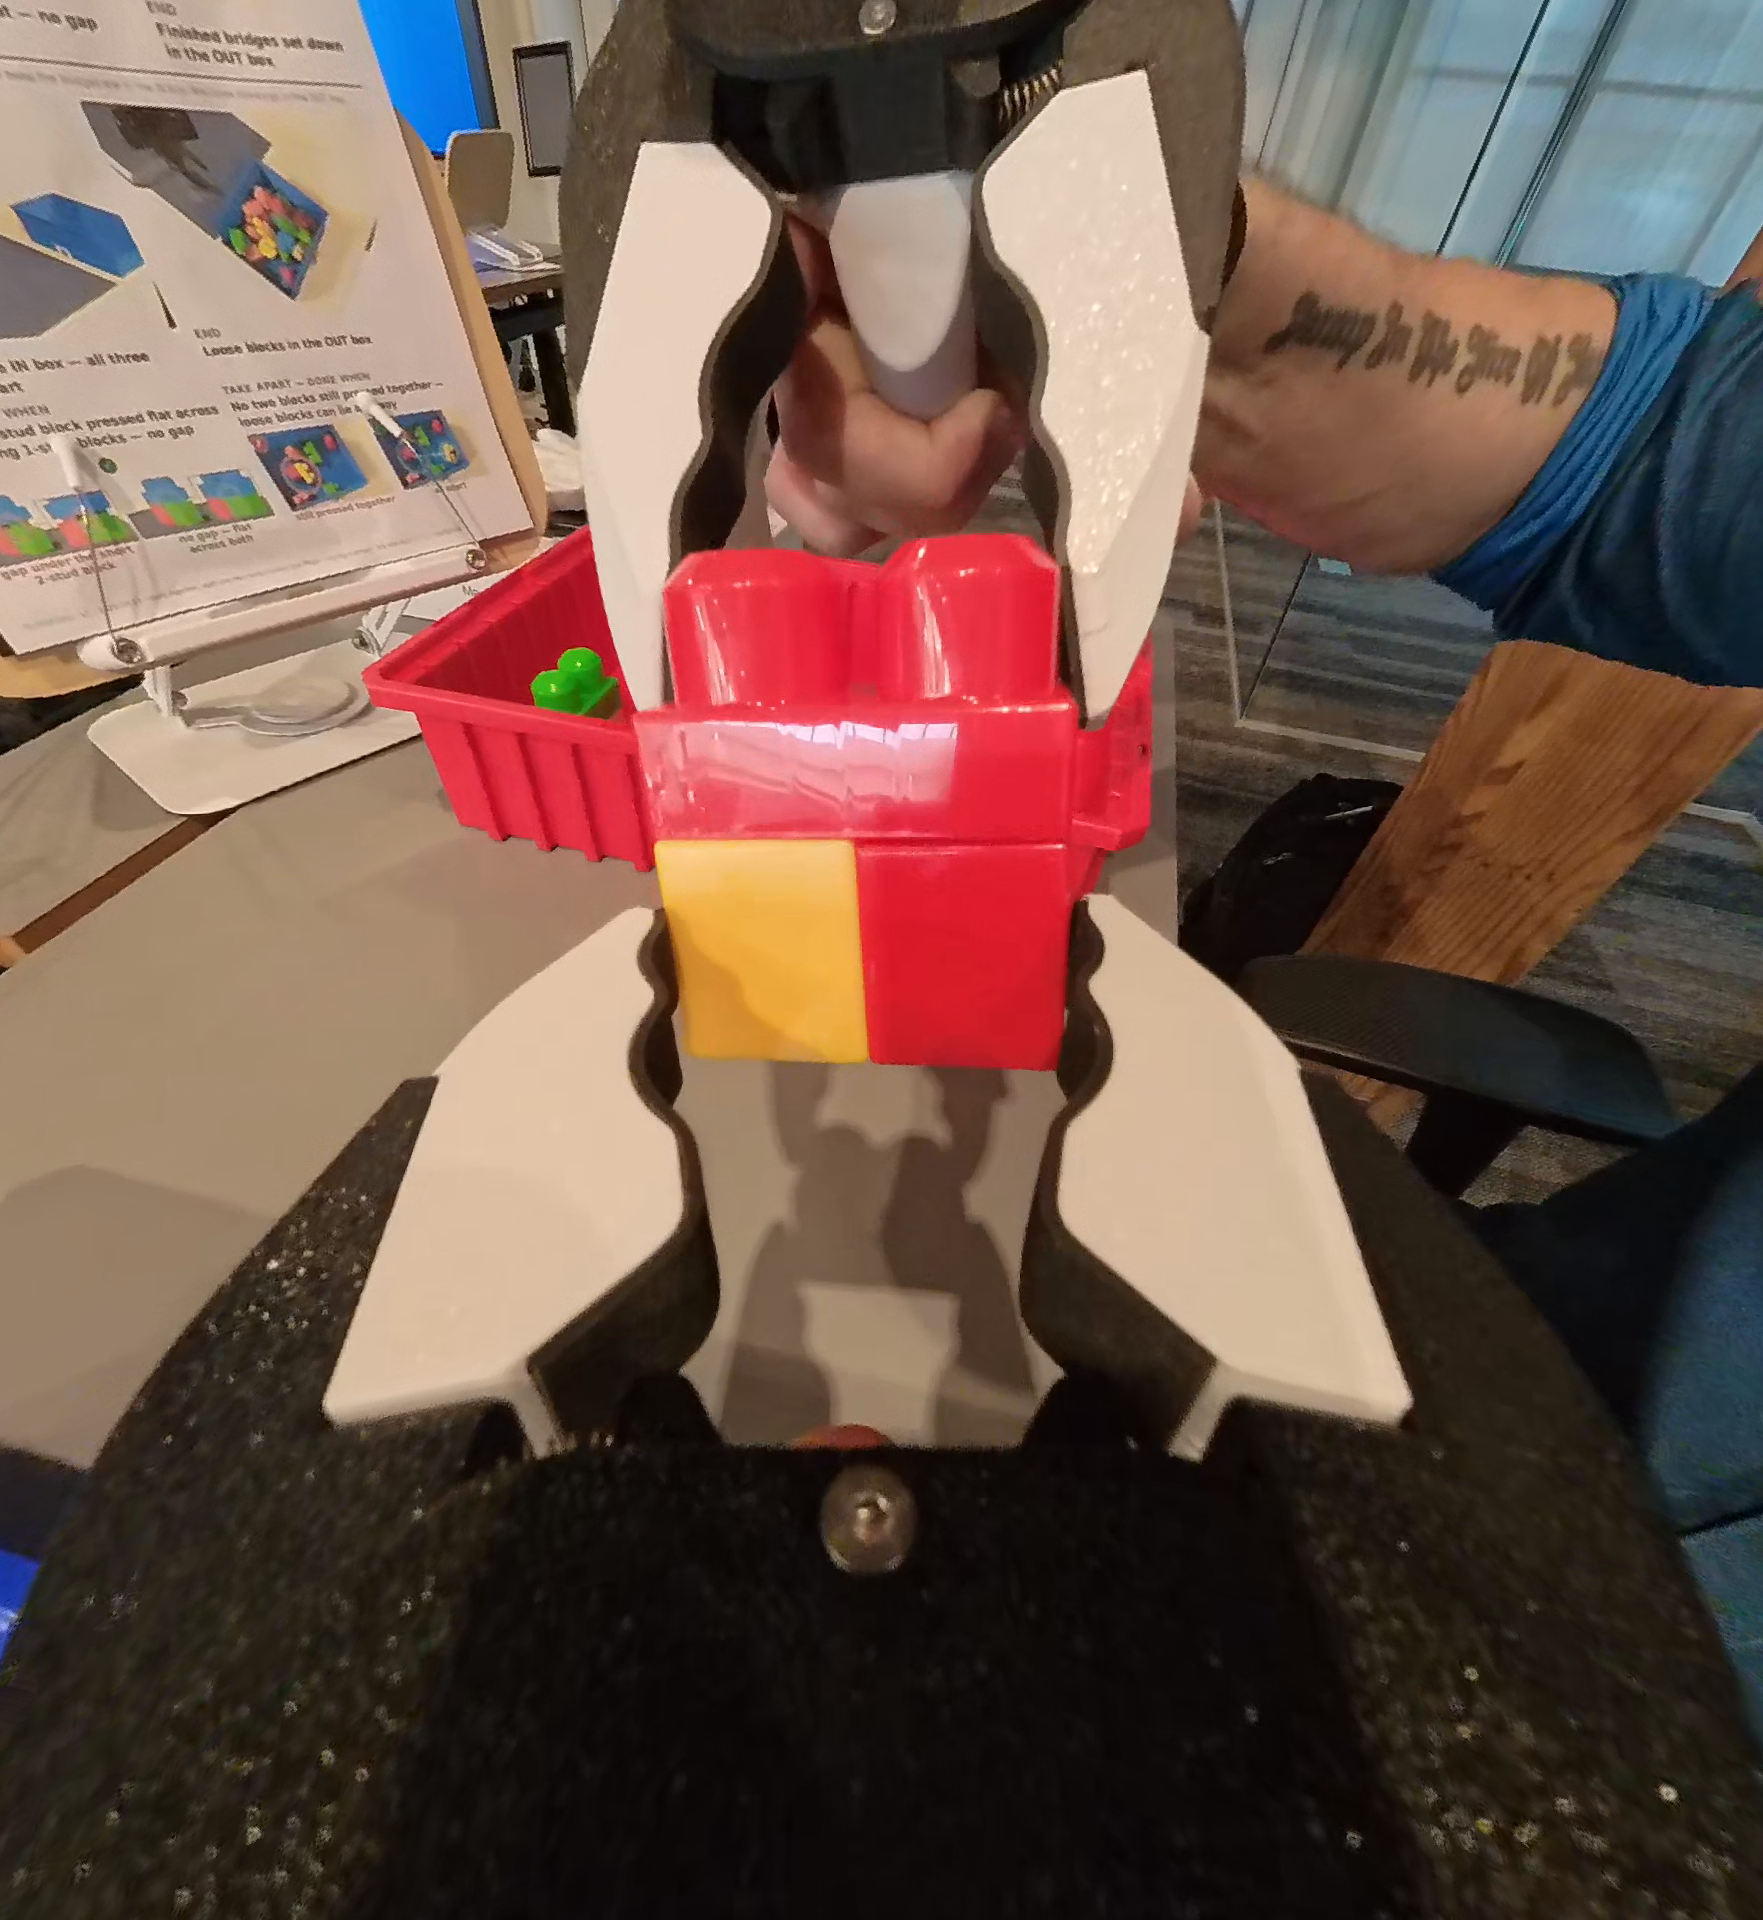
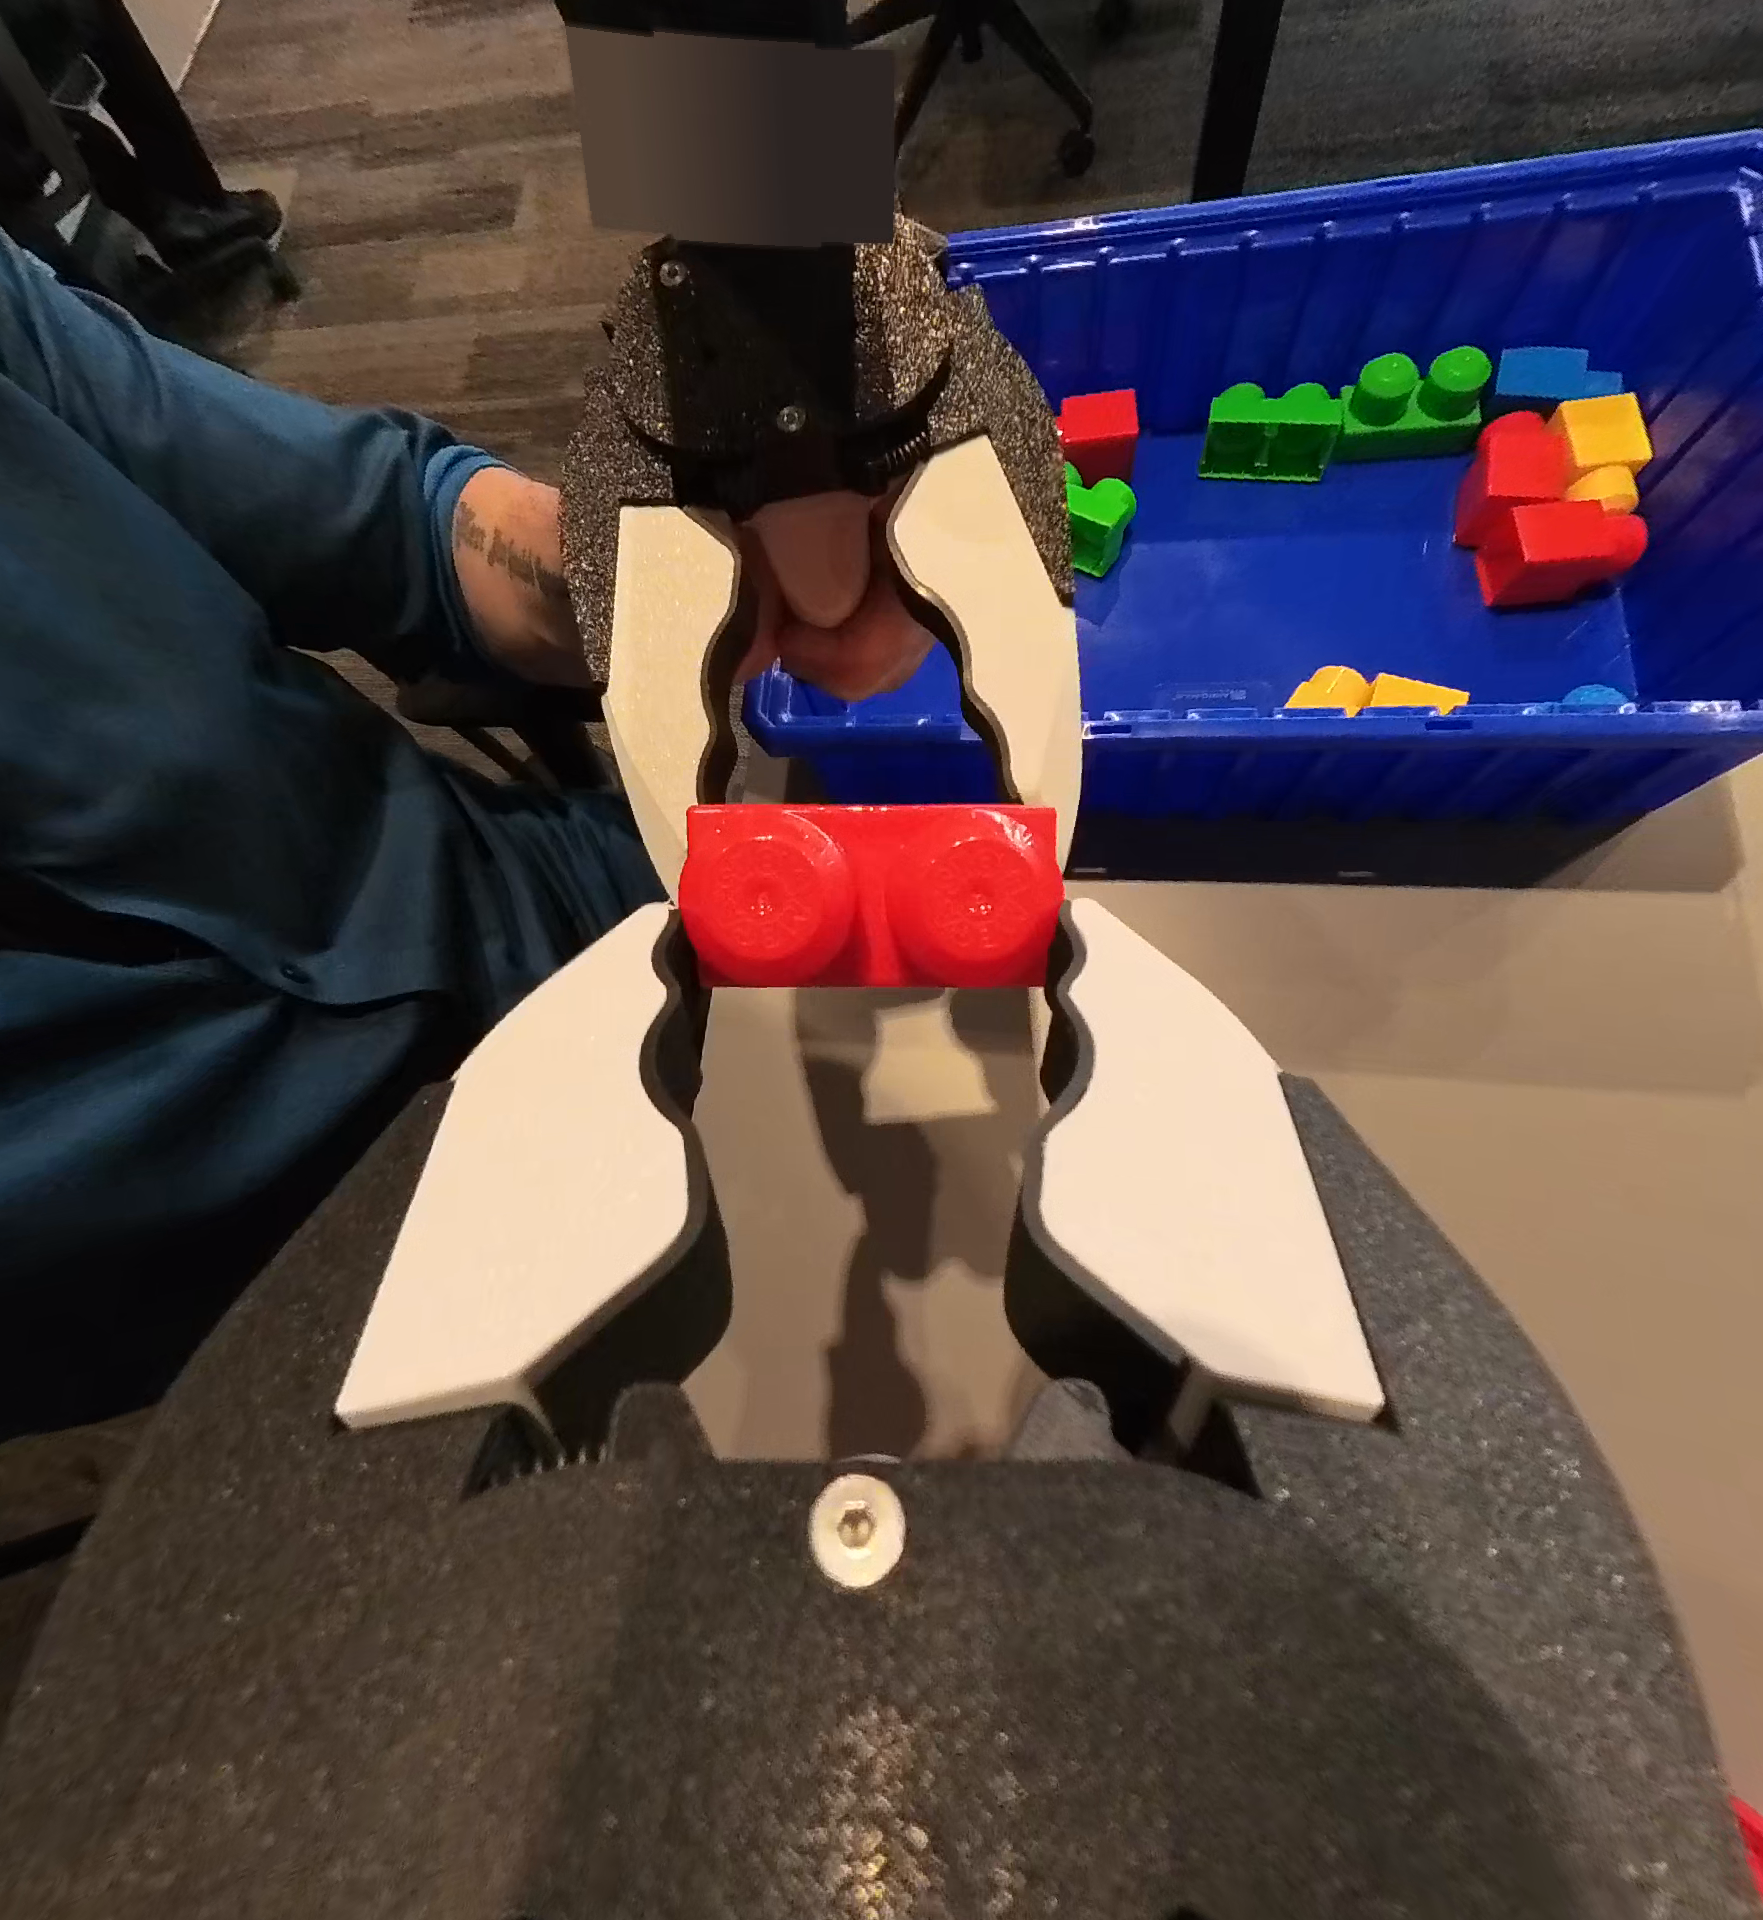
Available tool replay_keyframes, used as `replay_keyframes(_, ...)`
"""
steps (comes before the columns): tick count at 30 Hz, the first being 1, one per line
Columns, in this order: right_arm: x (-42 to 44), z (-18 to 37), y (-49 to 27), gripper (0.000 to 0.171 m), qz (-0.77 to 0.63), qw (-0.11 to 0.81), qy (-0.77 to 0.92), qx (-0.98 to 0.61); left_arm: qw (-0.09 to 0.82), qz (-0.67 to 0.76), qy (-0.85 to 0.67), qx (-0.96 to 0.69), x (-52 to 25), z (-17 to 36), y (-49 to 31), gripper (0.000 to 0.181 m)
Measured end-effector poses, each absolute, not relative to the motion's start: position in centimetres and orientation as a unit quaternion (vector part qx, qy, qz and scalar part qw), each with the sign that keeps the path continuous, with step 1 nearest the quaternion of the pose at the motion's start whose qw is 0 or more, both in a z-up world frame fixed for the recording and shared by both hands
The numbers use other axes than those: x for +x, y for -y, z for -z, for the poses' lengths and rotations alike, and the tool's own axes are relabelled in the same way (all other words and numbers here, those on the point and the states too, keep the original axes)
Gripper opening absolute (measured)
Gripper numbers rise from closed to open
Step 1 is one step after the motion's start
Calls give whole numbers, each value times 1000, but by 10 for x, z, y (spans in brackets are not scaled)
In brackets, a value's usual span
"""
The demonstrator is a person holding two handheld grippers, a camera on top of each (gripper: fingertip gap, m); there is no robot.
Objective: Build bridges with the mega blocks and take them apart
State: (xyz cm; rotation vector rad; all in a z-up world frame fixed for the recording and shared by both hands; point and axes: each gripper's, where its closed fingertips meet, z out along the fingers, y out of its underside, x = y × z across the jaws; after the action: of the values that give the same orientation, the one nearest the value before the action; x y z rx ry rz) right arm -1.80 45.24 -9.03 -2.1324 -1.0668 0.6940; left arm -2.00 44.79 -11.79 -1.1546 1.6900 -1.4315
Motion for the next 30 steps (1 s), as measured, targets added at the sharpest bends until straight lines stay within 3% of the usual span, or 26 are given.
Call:
replay_keyframes(10, -15, 92, -460, 66, -251, 333, 411, -811, 305, 552, -639, -440, -17, 122, -454, 75)
replay_keyframes(16, -3, 91, -465, 66, -235, 338, 402, -818, 302, 533, -641, -462, -10, 136, -464, 108)
replay_keyframes(24, 11, 100, -467, 66, -210, 334, 386, -834, 307, 530, -635, -471, -10, 137, -474, 106)
replay_keyframes(30, 75, 101, -470, 66, -133, 339, 282, -888, 344, 510, -619, -489, -12, 131, -491, 101)
